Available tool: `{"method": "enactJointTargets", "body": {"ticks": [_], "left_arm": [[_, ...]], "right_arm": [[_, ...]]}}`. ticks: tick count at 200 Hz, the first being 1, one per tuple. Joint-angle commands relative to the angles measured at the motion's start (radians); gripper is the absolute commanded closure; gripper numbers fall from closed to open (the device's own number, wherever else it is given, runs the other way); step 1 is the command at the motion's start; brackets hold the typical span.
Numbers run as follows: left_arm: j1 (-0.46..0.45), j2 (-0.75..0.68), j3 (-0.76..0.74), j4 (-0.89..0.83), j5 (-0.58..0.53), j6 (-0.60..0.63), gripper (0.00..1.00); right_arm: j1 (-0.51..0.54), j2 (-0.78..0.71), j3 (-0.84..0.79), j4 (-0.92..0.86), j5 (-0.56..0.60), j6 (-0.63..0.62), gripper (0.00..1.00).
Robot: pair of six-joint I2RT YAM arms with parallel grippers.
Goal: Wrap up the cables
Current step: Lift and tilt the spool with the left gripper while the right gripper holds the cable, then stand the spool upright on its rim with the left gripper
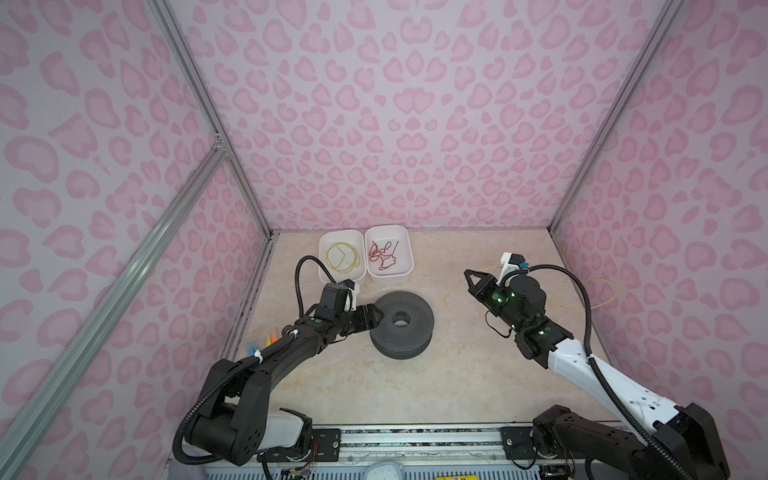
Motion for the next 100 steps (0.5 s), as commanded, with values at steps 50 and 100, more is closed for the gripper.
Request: {"method": "enactJointTargets", "body": {"ticks": [50, 100], "left_arm": [[0.003, 0.071, -0.027, 0.187, 0.11, -0.038, 0.46], [0.009, 0.098, -0.048, 0.259, 0.113, -0.059, 0.75]], "right_arm": [[0.0, -0.001, 0.006, 0.03, 0.006, -0.006, 1.0], [-0.001, -0.002, 0.006, 0.031, 0.004, -0.007, 1.0]]}}
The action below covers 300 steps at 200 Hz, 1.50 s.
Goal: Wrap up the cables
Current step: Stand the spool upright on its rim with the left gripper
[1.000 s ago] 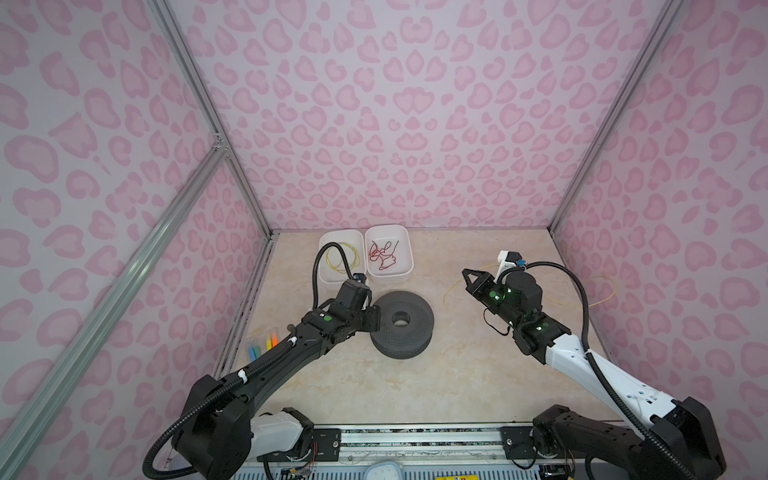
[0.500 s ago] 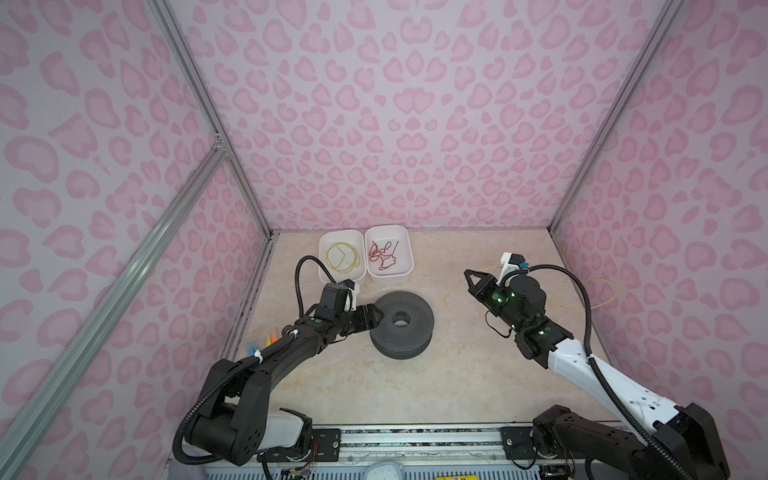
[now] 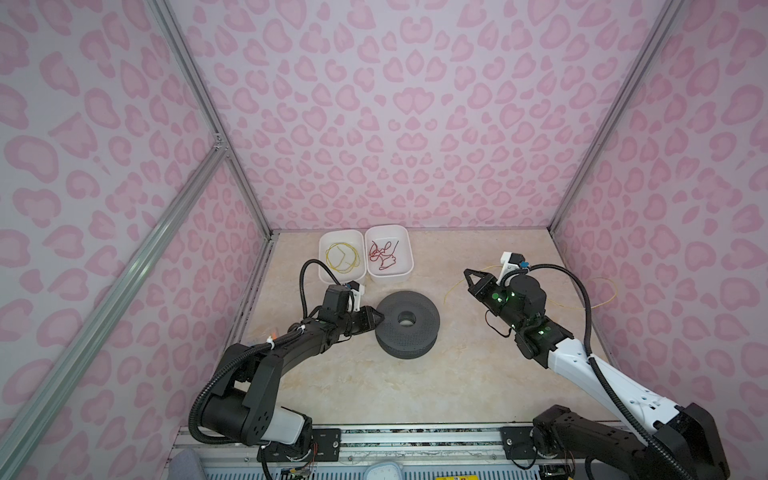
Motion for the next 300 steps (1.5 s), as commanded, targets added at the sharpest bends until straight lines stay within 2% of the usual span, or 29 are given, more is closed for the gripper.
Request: {"method": "enactJointTargets", "body": {"ticks": [1, 51, 83, 107, 138, 163, 213, 243, 300], "left_arm": [[0.002, 0.015, -0.008, 0.094, 0.026, -0.01, 0.75], [0.015, 0.012, -0.011, 0.109, 0.028, -0.007, 0.96], [0.019, -0.03, 0.02, 0.059, 0.002, 0.008, 0.96], [0.016, -0.105, 0.069, -0.078, -0.093, 0.022, 0.96], [-0.064, -0.207, 0.161, -0.259, -0.33, 0.076, 0.96], [-0.152, -0.243, 0.215, -0.331, -0.492, 0.083, 0.96], [-0.351, -0.157, 0.379, -0.443, -0.783, 0.072, 0.96], [-0.427, -0.069, 0.478, -0.475, -0.864, 0.054, 0.96], [-0.482, 0.07, 0.598, -0.512, -0.87, 0.039, 0.96]], "right_arm": [[0.0, -0.003, 0.002, 0.029, 0.004, -0.007, 1.0], [-0.003, -0.014, 0.009, 0.014, 0.002, -0.014, 1.0], [-0.005, -0.02, 0.011, 0.012, 0.002, -0.014, 1.0], [-0.005, -0.025, 0.012, 0.011, 0.002, -0.016, 1.0], [-0.006, -0.021, 0.01, 0.019, 0.001, -0.014, 1.0], [-0.005, -0.017, 0.008, 0.025, -0.004, -0.01, 1.0], [-0.006, -0.036, 0.004, 0.018, -0.003, -0.012, 1.0], [-0.009, -0.057, -0.002, 0.002, 0.0, -0.013, 1.0], [-0.039, -0.106, -0.018, -0.019, -0.013, -0.013, 1.0]]}}
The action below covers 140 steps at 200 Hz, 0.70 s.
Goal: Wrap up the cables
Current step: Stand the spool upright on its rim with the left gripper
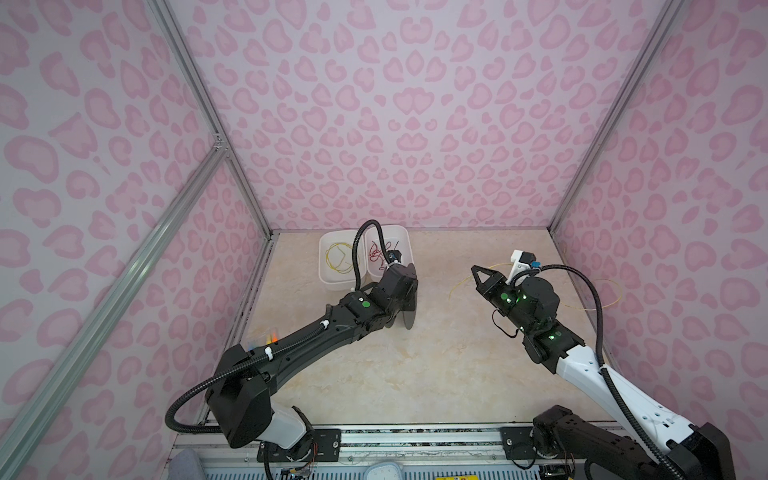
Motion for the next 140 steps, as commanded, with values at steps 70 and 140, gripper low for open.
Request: {"method": "enactJointTargets", "body": {"ticks": [70, 140], "left_arm": [[-0.008, 0.058, 0.051, -0.061, -0.004, 0.005, 0.89], [-0.01, 0.036, 0.096, -0.086, 0.034, 0.079, 0.54]], "right_arm": [[-0.02, -0.02, -0.019, -0.005, -0.013, -0.007, 1.0], [-0.02, -0.014, -0.007, -0.02, -0.022, -0.008, 1.0]]}}
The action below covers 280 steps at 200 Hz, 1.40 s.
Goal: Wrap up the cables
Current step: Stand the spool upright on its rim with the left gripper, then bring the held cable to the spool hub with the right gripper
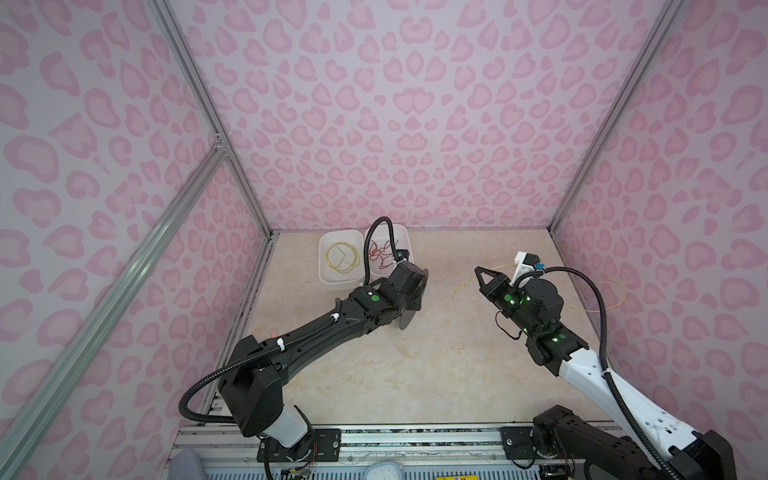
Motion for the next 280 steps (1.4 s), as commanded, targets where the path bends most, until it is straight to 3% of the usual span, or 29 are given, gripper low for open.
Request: {"method": "enactJointTargets", "body": {"ticks": [1, 34, 60, 86, 124, 174, 223, 264, 280], "left_arm": [[0.002, -0.02, 0.024, -0.019, 0.023, 0.052, 0.54], [0.001, -0.062, 0.04, -0.06, 0.017, 0.11, 0.52], [0.008, -0.129, 0.026, -0.074, -0.076, 0.158, 0.45], [0.073, -0.145, 0.032, -0.091, -0.074, 0.211, 0.41], [0.186, -0.085, 0.032, -0.049, 0.108, 0.29, 0.45], [0.197, -0.002, 0.054, 0.038, 0.267, 0.363, 0.49], [0.199, -0.002, 0.031, 0.079, 0.326, 0.37, 0.51], [0.21, -0.047, -0.017, 0.103, 0.311, 0.366, 0.52], [0.231, -0.094, -0.059, 0.147, 0.33, 0.347, 0.48]], "right_arm": [[-0.001, 0.005, 0.006, -0.005, -0.014, -0.008, 1.0], [0.005, 0.03, 0.018, -0.004, -0.041, -0.012, 1.0], [0.024, 0.058, 0.034, 0.003, -0.056, -0.016, 1.0], [0.04, 0.077, 0.051, 0.009, -0.055, -0.019, 1.0], [0.06, 0.099, 0.077, 0.009, -0.057, -0.03, 1.0], [0.066, 0.133, 0.124, 0.018, -0.069, -0.032, 1.0], [0.082, 0.26, 0.211, 0.077, -0.087, -0.007, 1.0], [0.105, 0.408, 0.303, 0.153, -0.114, 0.037, 1.0], [0.116, 0.445, 0.329, 0.174, -0.119, 0.051, 1.0]]}}
